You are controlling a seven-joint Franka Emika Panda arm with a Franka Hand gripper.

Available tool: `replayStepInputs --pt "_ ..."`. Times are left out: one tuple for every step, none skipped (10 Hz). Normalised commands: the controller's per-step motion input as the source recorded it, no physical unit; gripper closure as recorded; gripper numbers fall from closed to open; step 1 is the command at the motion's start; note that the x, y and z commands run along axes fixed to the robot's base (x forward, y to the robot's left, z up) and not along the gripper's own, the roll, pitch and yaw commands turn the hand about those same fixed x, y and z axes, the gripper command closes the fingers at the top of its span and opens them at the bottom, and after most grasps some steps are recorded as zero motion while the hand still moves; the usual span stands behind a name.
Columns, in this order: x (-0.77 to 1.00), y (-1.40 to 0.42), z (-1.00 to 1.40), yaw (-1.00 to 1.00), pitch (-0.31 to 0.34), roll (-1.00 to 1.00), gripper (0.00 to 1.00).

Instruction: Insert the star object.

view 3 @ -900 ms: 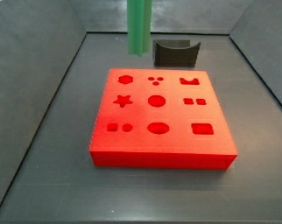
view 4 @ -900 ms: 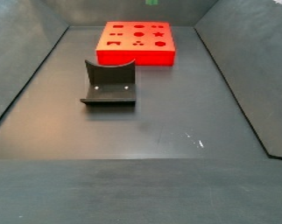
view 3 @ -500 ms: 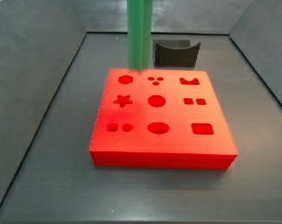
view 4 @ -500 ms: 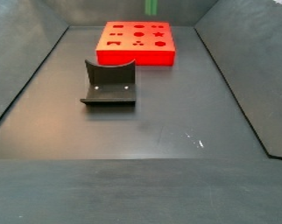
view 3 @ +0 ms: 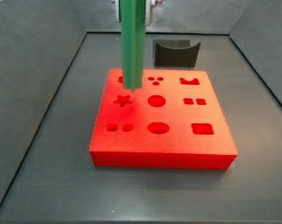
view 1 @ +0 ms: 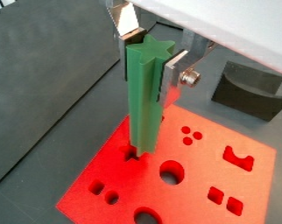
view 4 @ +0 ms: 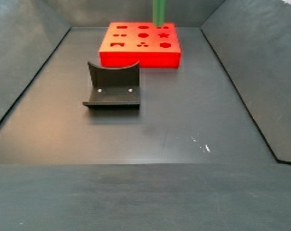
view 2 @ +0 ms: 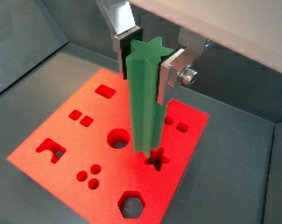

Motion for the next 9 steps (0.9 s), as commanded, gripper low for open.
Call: replayStepInputs --pt "-0.05 -0.02 -0.21 -0.17 -0.039 -0.1 1.0" --pt "-0.01 0.0 -0.24 -0.16 -0.021 -0.09 1.0" --pt "-0.05 0.0 -0.24 -0.18 -0.001 -0.05 1.0" --pt "-0.06 0.0 -0.22 -0.19 0.0 -0.05 1.0" --pt "-0.09 0.0 -0.2 -0.21 0.0 -0.04 1.0" --pt "-0.04 0.0 -0.19 -0.25 0.0 -0.05 1.0" --pt "0.0 -0.01 -0.18 -0.24 0.0 -0.06 1.0" --pt "-0.05 0.0 -0.15 -0.21 0.0 -0.04 1.0" --pt "-0.07 -0.04 -0.15 -0.19 0.0 -0.06 1.0"
